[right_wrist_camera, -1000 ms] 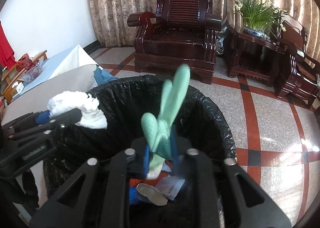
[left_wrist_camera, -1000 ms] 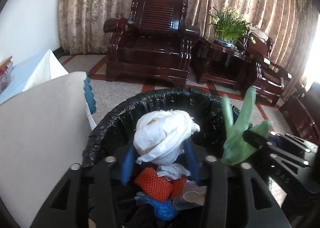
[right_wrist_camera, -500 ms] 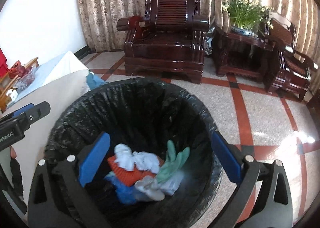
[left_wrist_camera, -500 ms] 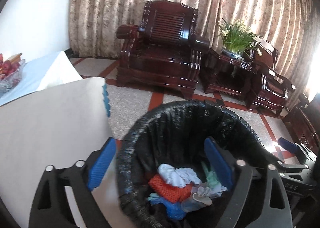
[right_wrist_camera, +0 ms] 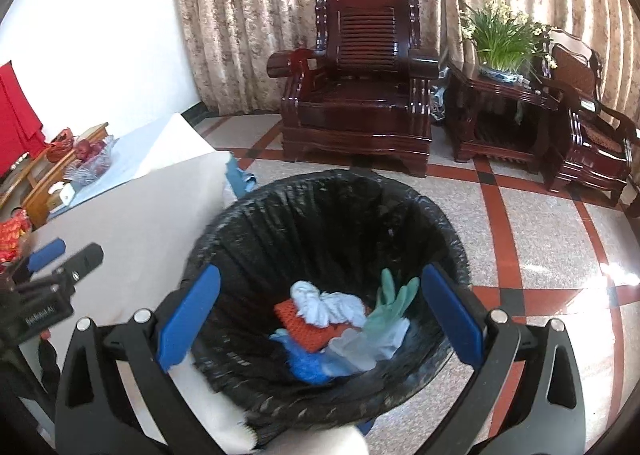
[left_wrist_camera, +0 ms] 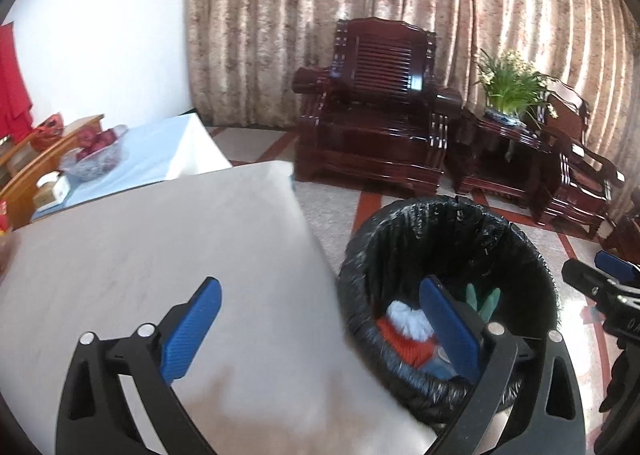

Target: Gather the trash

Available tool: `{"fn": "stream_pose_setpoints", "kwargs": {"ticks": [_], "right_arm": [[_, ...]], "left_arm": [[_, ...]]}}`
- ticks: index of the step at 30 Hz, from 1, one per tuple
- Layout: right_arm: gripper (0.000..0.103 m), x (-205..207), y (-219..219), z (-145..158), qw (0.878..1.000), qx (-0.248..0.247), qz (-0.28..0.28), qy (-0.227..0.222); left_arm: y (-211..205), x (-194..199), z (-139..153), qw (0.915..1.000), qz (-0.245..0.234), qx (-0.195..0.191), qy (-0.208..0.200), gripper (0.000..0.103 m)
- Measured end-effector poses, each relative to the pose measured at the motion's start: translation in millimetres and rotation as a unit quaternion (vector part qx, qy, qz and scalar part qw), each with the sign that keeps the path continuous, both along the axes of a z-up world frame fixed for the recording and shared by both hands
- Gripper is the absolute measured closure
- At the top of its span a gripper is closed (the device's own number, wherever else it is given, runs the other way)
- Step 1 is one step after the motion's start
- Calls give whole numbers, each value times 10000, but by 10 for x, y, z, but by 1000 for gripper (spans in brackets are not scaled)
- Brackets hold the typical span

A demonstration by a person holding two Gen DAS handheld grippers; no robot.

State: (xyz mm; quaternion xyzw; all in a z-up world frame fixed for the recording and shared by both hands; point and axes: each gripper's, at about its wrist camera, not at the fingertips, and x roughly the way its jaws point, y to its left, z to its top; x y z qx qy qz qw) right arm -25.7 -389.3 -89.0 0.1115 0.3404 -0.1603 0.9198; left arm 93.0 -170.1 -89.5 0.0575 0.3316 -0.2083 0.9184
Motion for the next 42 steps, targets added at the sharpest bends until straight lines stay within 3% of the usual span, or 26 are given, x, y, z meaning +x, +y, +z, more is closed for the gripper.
{"fn": "stream_pose_setpoints", "kwargs": {"ticks": [7, 19, 42], "right_arm": [[5, -143, 285, 280, 9998, -85, 163, -113], [5, -265, 497, 644, 9982, -282, 313, -437], [5, -213, 599, 648, 9967, -502, 435, -457]], "left_arm": [[268, -283, 256, 9993, 263, 78, -249, 6], [372, -595, 632, 9977, 159, -48, -663, 6], [384, -616, 693, 9971, 240, -93, -714, 6]]}}
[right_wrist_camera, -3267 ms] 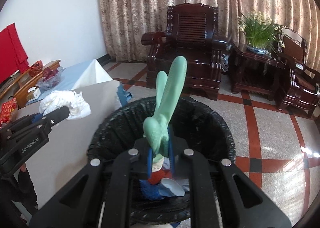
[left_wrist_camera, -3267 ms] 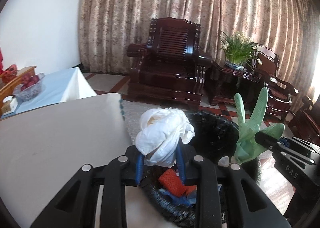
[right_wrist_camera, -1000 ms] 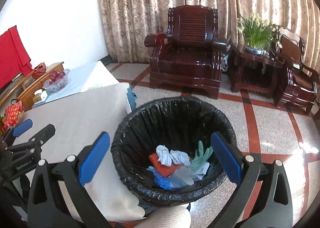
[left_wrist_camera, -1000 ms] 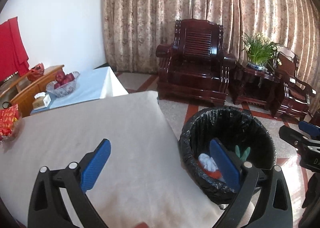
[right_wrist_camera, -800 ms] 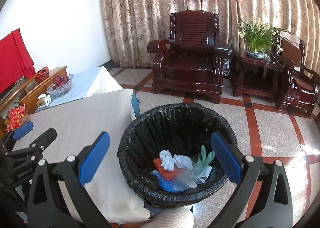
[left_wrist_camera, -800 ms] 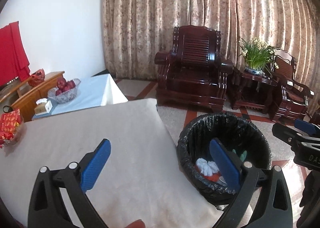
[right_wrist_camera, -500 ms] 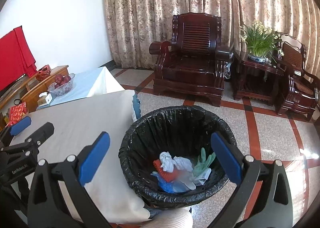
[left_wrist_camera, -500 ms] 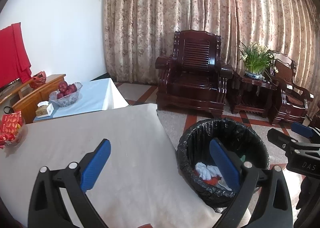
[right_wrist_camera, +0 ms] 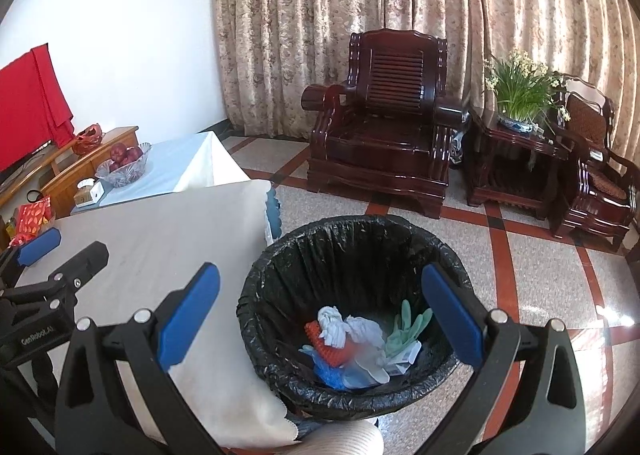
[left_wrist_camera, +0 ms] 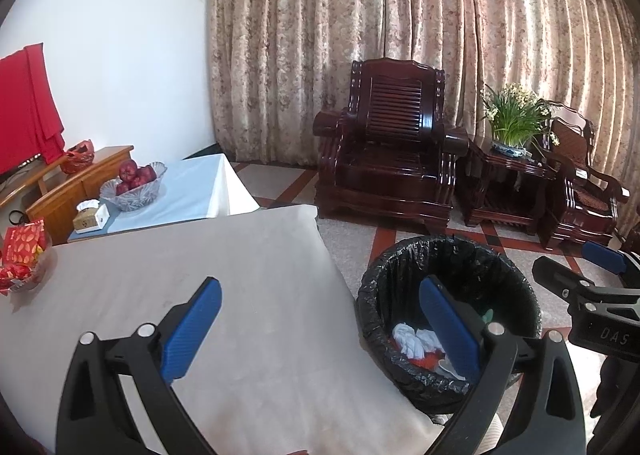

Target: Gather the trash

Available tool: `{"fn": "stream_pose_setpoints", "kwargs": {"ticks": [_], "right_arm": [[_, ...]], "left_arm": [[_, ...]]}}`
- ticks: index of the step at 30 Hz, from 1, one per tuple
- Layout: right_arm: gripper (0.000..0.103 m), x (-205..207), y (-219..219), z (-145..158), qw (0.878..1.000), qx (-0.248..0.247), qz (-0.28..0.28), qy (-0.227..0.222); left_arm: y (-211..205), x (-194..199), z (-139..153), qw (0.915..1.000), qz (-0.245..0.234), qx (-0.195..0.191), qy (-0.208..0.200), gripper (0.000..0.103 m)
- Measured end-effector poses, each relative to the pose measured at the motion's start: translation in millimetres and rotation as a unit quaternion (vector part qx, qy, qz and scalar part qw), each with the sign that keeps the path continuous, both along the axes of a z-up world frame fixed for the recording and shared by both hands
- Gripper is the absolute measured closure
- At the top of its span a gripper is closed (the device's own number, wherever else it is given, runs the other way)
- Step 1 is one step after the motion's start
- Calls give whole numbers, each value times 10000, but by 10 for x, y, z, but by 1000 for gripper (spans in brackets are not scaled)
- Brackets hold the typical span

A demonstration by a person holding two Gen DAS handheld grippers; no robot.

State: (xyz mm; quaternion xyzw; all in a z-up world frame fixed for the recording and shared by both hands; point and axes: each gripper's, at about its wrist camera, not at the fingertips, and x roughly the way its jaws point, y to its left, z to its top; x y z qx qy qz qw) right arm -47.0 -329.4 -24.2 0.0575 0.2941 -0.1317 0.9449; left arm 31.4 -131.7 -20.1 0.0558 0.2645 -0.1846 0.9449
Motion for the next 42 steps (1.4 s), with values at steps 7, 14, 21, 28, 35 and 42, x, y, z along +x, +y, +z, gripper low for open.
{"fn": "stream_pose_setpoints", "kwargs": {"ticks": [7, 14, 21, 28, 35, 42], "right_arm": [[5, 7, 29, -3, 10000, -15, 20, 0], [5, 19, 35, 7, 10000, -27, 25, 0], [5, 41, 18, 0, 10000, -4, 20, 28], [5, 41, 9, -5, 10000, -6, 17, 37], [5, 42, 6, -5, 10000, -7, 21, 37], [5, 8, -41, -17, 10000, -22, -13, 67]], "left_arm": [[24, 12, -10, 10000, 17, -2, 9, 6], [44, 23, -22, 10000, 34, 0, 12, 6], [42, 17, -36, 10000, 46, 6, 30, 6], [53, 20, -41, 10000, 47, 6, 35, 6], [50, 26, -51, 10000, 62, 19, 31, 6], [55, 27, -58, 10000, 66, 14, 31, 6]]}}
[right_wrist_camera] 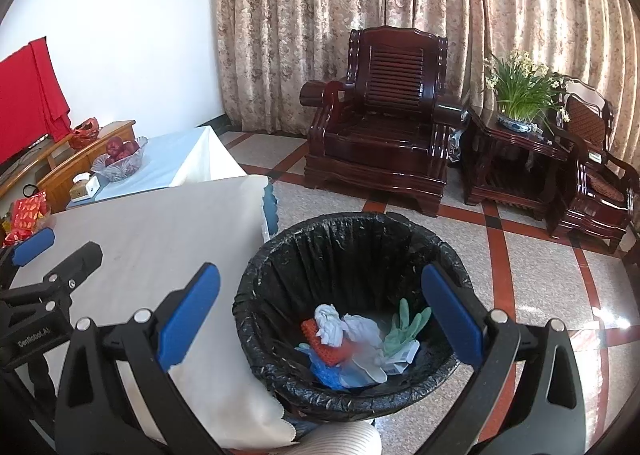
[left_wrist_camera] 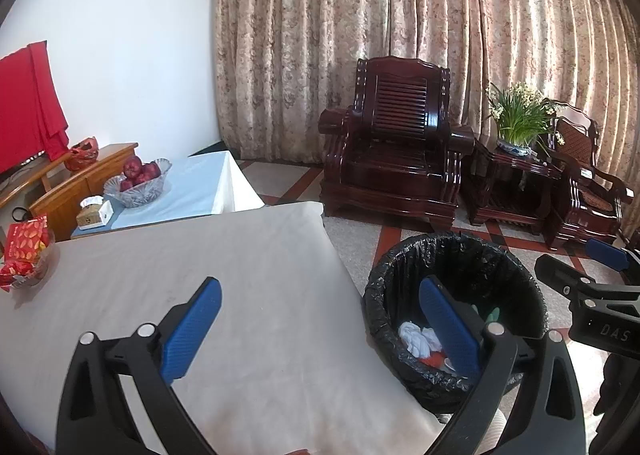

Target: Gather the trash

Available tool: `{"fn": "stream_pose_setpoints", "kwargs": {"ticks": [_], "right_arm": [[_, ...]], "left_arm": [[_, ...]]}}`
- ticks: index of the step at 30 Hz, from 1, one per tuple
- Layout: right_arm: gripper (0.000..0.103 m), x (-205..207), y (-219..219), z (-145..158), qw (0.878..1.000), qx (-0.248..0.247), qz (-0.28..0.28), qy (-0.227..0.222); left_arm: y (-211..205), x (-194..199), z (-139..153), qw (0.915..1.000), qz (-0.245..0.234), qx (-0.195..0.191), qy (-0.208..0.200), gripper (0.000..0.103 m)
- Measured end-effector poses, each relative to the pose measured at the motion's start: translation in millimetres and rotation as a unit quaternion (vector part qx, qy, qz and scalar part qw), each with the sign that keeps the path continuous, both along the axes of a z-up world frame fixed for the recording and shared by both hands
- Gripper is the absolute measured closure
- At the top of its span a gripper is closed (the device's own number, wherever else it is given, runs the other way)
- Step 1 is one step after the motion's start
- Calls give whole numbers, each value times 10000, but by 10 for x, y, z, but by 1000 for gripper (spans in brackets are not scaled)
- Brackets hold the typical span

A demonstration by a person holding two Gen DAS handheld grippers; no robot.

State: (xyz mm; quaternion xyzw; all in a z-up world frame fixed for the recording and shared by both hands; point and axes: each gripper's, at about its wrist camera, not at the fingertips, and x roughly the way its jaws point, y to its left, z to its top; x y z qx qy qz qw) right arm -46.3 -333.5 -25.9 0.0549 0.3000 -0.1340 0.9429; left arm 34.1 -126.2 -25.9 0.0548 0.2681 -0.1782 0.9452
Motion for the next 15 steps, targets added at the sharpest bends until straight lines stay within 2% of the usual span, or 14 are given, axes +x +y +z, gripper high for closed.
{"fn": "stream_pose_setpoints", "kwargs": {"ticks": [15], "right_arm": [[5, -20, -34, -10, 10000, -1, -5, 16]], "left_arm": [[20, 9, -10, 10000, 7, 3, 6, 6]]}}
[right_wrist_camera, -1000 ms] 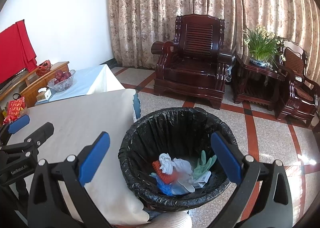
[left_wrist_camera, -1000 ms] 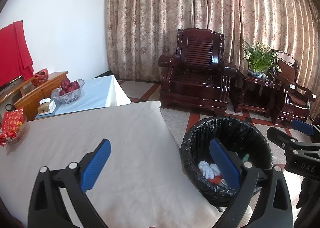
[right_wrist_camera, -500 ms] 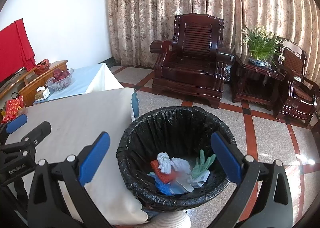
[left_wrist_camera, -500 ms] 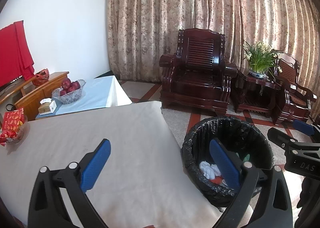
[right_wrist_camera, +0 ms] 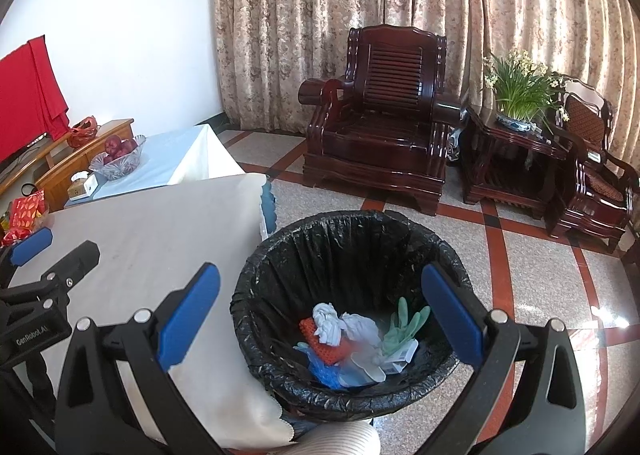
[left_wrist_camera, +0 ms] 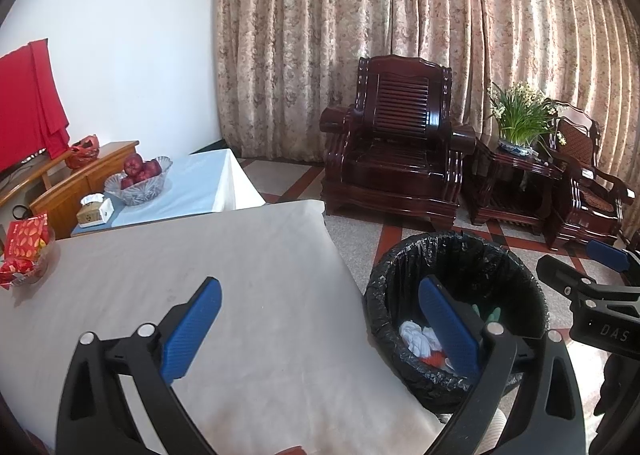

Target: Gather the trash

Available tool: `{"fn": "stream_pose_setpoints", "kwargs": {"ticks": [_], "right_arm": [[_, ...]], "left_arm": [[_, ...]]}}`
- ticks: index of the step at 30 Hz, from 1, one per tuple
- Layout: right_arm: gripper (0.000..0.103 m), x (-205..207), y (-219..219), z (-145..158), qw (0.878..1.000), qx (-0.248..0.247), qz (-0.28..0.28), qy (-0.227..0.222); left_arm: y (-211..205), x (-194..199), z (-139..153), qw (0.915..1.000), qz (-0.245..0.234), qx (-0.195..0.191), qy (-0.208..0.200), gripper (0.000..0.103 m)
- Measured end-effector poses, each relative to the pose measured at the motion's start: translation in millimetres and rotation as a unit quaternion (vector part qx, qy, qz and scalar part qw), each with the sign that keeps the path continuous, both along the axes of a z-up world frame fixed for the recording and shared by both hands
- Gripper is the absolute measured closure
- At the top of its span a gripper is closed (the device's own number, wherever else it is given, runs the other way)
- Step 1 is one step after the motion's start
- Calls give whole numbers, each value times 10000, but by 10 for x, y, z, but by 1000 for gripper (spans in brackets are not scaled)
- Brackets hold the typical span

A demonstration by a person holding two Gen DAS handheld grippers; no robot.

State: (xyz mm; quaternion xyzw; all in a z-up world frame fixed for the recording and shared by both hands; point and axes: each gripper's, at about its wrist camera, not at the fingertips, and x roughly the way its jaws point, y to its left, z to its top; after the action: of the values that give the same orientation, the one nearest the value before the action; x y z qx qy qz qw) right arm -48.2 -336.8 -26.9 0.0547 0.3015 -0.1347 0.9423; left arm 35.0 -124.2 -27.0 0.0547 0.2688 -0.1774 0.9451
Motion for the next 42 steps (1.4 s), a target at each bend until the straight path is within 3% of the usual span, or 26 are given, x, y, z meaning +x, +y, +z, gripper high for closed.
{"fn": "stream_pose_setpoints", "kwargs": {"ticks": [42], "right_arm": [[5, 2, -45, -59, 10000, -16, -28, 29]], "left_arm": [[26, 30, -101, 10000, 2, 2, 56, 6]]}}
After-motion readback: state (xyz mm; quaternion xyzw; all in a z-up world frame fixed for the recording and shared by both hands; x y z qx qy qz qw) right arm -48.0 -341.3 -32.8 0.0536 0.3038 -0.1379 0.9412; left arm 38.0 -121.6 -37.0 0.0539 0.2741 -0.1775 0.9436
